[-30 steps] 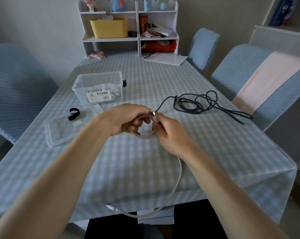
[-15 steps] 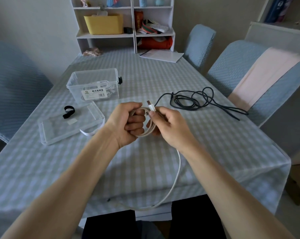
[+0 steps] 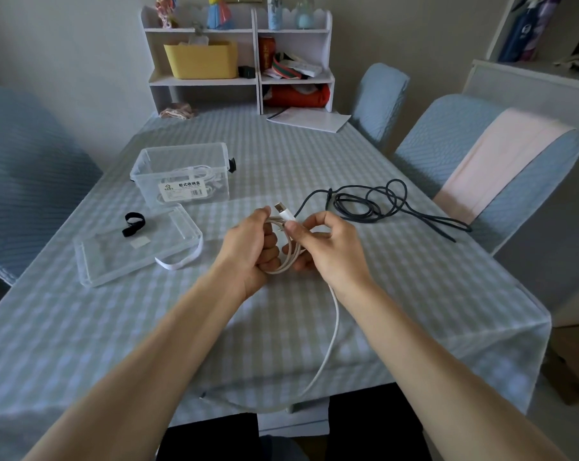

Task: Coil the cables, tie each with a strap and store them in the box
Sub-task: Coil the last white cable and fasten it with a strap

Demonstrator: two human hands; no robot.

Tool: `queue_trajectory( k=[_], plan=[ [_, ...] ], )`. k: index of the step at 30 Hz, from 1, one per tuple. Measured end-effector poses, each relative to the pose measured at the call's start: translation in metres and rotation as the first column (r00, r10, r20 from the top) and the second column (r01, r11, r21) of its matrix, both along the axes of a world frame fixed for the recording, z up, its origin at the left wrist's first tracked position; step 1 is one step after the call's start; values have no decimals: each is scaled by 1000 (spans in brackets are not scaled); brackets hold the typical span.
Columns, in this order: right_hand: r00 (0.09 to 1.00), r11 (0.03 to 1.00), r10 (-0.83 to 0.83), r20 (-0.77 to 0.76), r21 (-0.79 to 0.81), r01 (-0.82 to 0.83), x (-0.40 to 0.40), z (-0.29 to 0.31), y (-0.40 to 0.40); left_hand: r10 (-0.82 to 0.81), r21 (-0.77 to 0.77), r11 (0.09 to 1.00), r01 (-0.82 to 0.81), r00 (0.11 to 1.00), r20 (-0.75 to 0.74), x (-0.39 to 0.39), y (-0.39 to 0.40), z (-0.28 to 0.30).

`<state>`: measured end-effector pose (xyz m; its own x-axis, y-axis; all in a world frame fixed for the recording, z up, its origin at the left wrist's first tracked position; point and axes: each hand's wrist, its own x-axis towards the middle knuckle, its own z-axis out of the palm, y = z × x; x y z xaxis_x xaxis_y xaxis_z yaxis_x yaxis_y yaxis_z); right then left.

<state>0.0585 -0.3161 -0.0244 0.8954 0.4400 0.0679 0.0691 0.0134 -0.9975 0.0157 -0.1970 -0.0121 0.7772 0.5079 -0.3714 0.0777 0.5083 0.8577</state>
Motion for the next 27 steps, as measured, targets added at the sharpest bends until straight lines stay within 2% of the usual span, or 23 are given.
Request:
queue_trajectory(
  k=[4,8,12,17,22,27],
  plan=[
    [1000,1000,14,18,20,-15,1,-2,0,19,-40,999,-19,1000,9,1,5,-2],
    [993,990,96,-73,111,-88,4,-2,0,20,-71,997,-18,1000,22,2,13,-5],
    [995,996,85,47,-6,-85,7,-4,2,-14,-44,999,15,1000,26,1,14,-7],
    [992,992,127,27,-13,-127,8,-5,2,-36,6,999,36,999,3,0,15,-9],
    [979,986,133,156,-122,-115,9,-9,2,-61,21,998,61,998,6,-1,18,-9],
    [965,968,188,180,-202,-151,8,-9,-4,-76,-26,997,76,997,13,-1,24,-10]
  ],
)
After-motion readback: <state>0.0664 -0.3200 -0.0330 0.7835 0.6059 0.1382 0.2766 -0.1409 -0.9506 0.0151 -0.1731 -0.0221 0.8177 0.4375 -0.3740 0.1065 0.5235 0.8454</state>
